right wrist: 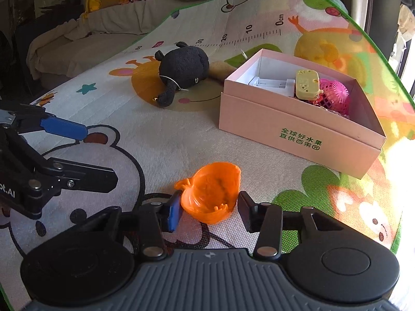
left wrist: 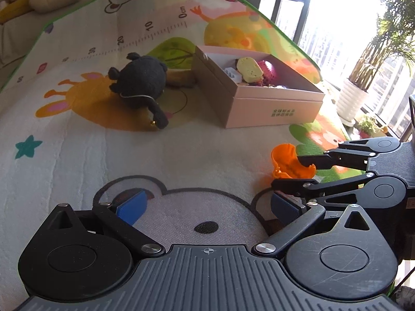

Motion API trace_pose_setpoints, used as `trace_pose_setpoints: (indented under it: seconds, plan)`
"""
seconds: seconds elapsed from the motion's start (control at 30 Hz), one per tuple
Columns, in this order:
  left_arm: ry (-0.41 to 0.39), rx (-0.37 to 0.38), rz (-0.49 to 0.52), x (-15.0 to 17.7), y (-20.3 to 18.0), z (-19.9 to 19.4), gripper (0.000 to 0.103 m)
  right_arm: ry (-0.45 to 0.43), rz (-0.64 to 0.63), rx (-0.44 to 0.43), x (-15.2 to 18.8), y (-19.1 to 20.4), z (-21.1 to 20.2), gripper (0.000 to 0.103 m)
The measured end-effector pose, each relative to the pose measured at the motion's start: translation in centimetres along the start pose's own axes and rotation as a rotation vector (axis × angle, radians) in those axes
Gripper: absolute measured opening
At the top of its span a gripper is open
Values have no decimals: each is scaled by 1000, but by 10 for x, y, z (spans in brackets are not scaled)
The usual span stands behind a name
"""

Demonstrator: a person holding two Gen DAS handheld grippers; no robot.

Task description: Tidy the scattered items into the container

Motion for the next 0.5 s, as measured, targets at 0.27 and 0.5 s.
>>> trace_pose_setpoints:
  seconds: [0.27, 0.5]
  plan:
    - [-2, 8, 9, -3, -3, 1, 103, -97, 49, 28, -44, -38, -40, 45]
    - [-51, 18, 18, -17, -5, -8, 103, -242, 137, 115, -139, -116, -51, 67]
Point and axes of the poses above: each gripper's, at about its wrist camera, not at the fingertips, and z roughly the way its jaws point, y to its left, x to its underside, the point moved 10 cm from there along z, roughly the way its jaws point, and after that the axes turned 14 degrees about -z, right-handed, at the moved point
